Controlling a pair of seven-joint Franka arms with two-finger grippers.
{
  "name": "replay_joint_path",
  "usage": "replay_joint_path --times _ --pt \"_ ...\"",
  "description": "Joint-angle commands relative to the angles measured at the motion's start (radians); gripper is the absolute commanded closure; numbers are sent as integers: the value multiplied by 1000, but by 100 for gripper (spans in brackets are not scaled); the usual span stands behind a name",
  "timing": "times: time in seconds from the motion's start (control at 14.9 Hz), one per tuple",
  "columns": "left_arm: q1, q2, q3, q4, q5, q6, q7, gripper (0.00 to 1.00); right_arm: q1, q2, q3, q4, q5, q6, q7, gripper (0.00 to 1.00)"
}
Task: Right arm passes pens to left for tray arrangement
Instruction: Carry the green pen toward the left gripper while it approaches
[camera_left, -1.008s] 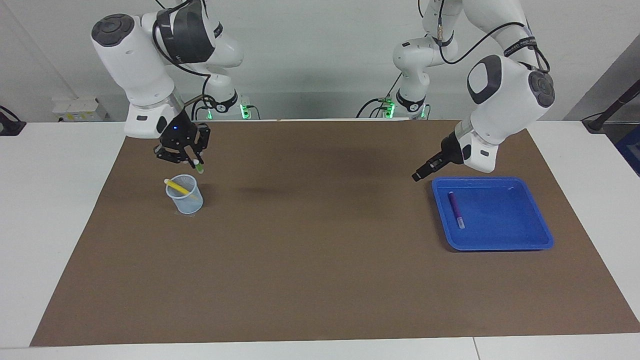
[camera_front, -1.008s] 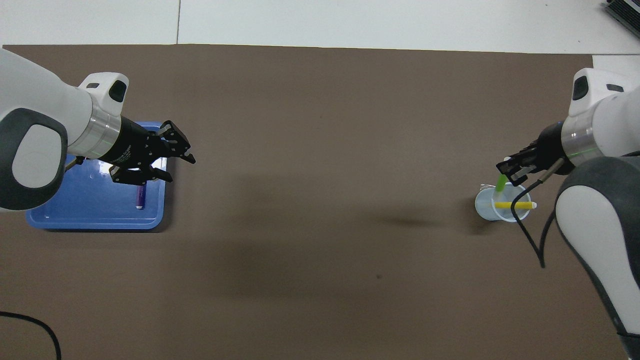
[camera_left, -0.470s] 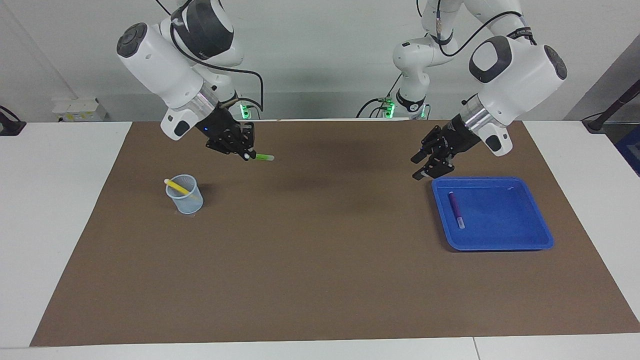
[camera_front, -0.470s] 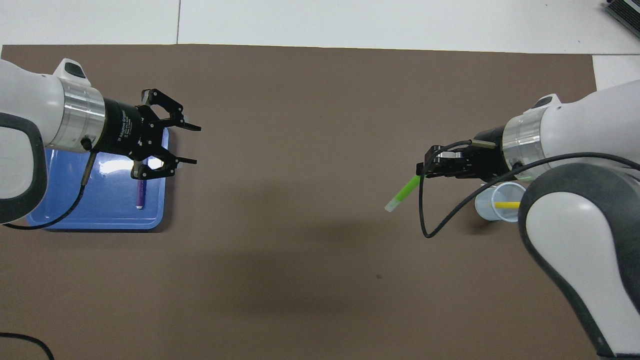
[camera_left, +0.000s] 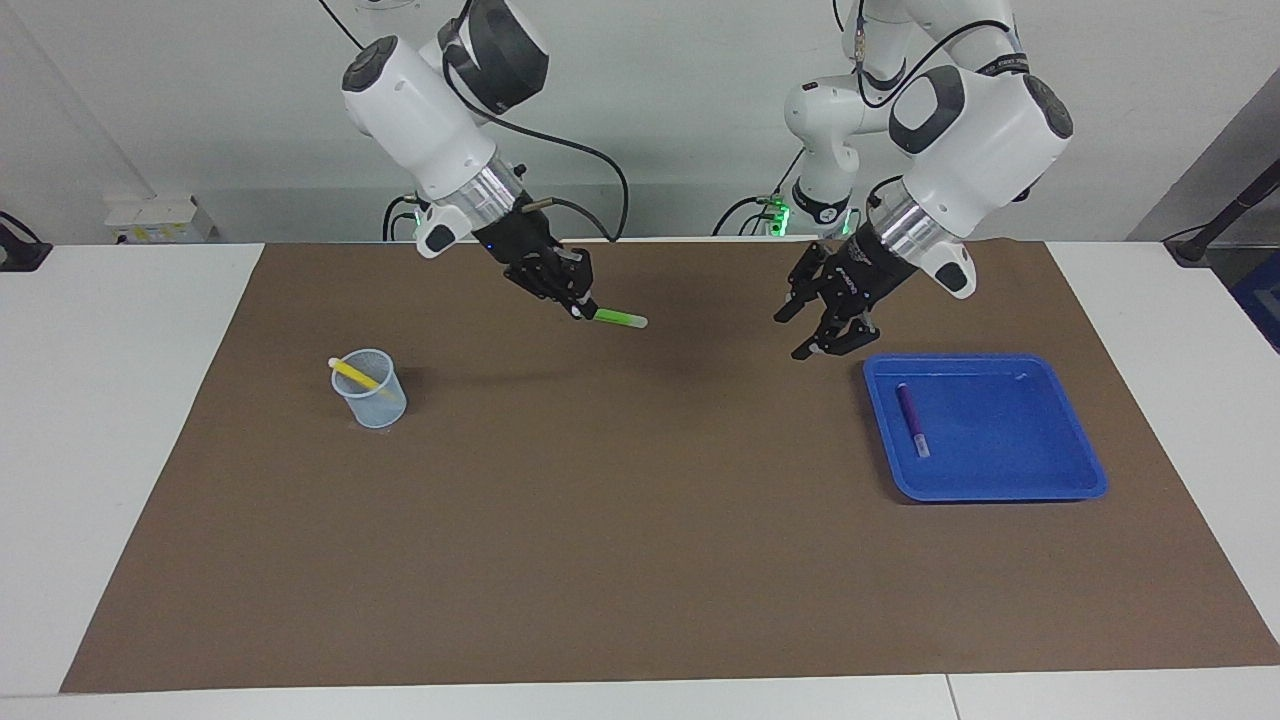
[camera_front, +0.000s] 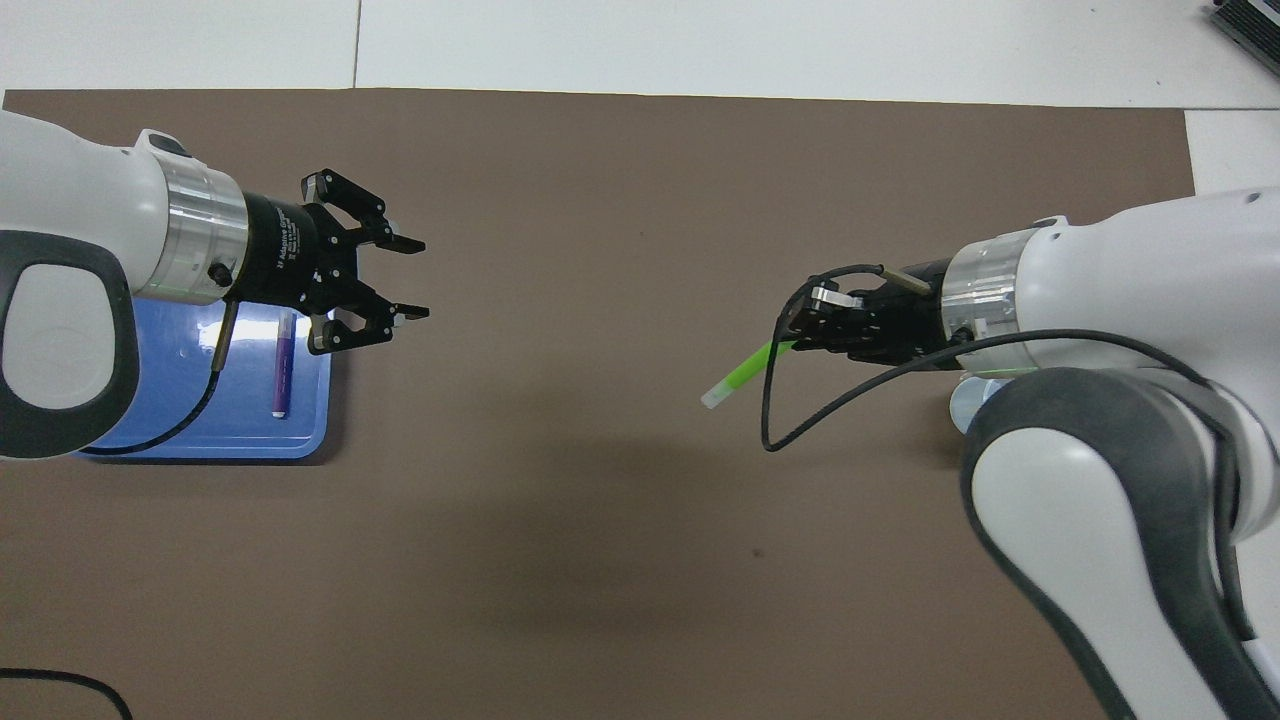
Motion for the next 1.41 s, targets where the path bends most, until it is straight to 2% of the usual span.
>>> replay_joint_path --times 0.0,0.2,0.27,0.47,0.87,1.21,1.34 --pt "-43 -103 11 -108 -16 36 -40 30 73 -49 0 -101 32 183 159 100" --pt "-88 -118 11 -124 -16 63 -83 29 129 -52 0 -126 32 299 300 100" --pt "-106 -118 11 -125 -16 77 -110 23 144 -52 0 -126 32 310 329 100" --pt "-161 -129 11 -153 -12 140 -198 17 181 -52 0 -140 32 366 397 100" --pt "-212 -143 11 -190 -7 224 -230 17 184 -53 -2 -152 32 368 393 100" --pt "-223 -149 11 -246 -7 385 -224 17 184 -53 -2 -154 32 370 387 100" --pt "-223 -149 11 -256 -7 407 -212 18 182 -53 -2 -154 32 368 386 100"
